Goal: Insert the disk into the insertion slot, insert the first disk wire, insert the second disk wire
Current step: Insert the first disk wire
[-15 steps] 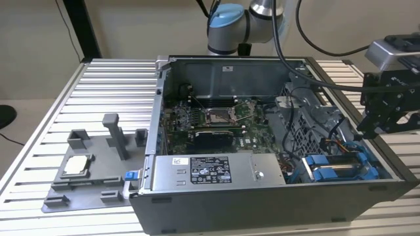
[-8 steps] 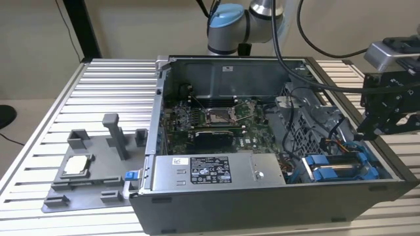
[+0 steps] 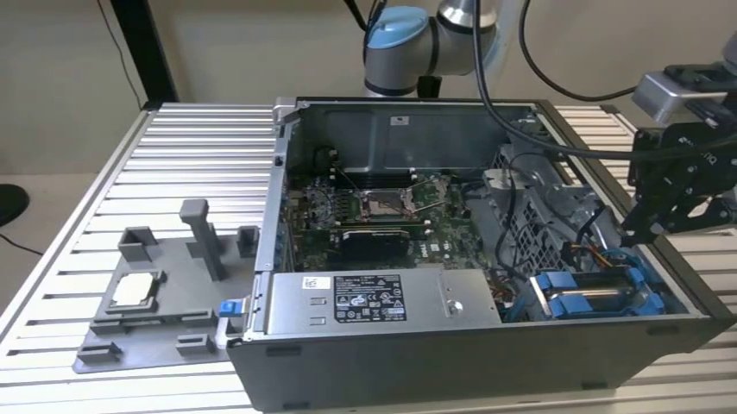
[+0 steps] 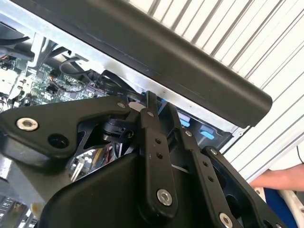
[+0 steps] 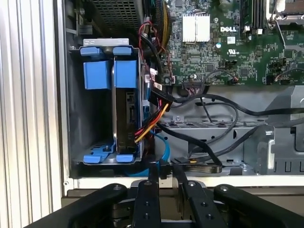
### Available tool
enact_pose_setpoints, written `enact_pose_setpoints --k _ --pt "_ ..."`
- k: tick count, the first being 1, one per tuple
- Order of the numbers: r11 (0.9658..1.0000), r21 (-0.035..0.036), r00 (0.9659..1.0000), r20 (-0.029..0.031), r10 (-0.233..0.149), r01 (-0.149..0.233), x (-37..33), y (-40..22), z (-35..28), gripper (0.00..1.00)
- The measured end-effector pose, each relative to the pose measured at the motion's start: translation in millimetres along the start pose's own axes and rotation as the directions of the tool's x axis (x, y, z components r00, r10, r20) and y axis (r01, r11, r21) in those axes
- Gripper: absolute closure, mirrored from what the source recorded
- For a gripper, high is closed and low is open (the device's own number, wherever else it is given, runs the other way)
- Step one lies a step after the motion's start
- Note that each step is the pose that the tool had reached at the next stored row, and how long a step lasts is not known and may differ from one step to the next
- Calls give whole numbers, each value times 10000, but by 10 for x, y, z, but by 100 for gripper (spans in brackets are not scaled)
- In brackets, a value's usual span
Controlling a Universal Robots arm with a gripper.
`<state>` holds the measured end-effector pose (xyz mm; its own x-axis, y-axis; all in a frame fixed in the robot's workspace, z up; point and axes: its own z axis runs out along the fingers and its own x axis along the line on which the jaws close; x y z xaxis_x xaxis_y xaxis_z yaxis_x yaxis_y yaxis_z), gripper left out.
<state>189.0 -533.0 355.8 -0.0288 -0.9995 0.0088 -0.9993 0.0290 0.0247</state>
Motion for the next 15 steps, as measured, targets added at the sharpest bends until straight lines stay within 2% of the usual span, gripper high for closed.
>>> enact_pose_setpoints --k 5,11,12,15 --pt "10000 -75 10000 -49 13 -14 -3 -27 32 0" --pt "10000 -87 10000 -72 14 -14 -3 -33 43 0" --pt "10000 -87 10000 -71 14 -14 -3 -33 44 100" --pt "10000 -87 10000 -71 13 -14 -3 -33 44 100"
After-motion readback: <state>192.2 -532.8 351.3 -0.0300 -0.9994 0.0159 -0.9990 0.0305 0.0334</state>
